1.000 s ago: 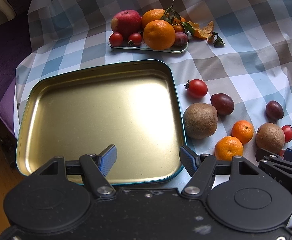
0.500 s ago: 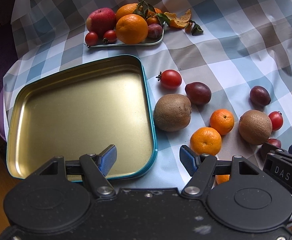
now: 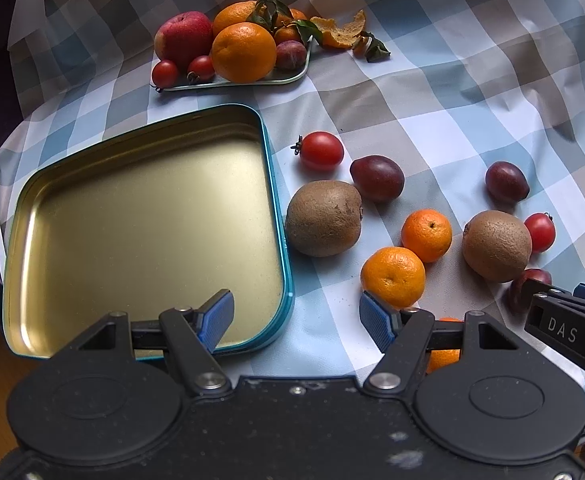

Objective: Organize fruits
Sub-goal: 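Reach the right gripper to the red tomato and close on it, then close the left gripper on the brown kiwi while the right gripper holds the tomato, then lift the kiwi over the tin tray with the left gripper while the right carries the tomato there, then open the left gripper to drop the kiwi in the tray while the right releases the tomato there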

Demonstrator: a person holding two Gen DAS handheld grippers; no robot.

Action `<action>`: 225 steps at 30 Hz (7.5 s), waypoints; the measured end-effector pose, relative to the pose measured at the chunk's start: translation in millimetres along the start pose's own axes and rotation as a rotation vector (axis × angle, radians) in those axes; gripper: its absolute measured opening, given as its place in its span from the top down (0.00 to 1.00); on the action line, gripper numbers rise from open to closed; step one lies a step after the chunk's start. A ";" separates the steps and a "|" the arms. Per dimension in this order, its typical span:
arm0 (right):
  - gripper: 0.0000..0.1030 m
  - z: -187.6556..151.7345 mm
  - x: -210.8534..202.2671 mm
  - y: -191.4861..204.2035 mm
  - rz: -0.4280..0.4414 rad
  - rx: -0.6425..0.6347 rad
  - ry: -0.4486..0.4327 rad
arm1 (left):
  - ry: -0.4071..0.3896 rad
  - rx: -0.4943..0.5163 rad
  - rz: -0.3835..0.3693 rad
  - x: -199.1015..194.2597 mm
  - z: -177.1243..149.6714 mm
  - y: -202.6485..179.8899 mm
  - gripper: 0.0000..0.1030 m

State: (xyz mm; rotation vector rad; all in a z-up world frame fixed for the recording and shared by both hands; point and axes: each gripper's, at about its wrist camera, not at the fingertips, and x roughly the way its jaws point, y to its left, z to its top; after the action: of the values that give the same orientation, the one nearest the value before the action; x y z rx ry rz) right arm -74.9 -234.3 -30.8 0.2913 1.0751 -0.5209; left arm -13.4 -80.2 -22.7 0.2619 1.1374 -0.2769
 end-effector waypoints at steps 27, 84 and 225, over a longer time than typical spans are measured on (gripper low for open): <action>0.45 35.1 25.5 -34.6 0.002 0.210 -0.076 | 0.018 -0.116 -0.071 2.6 10.2 10.7 0.36; 0.57 55.5 4.0 -21.2 0.039 0.107 -0.089 | -0.014 -0.236 -0.151 7.2 31.9 22.6 0.40; 0.56 27.7 -31.0 210.0 0.273 -0.386 -0.106 | 0.016 -0.561 0.157 28.7 7.3 231.7 0.41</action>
State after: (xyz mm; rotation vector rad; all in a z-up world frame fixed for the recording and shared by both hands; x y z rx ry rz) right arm 47.3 -62.1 4.5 0.0663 0.9900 -0.0778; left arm 84.5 131.6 -31.2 -0.1440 1.1572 0.1865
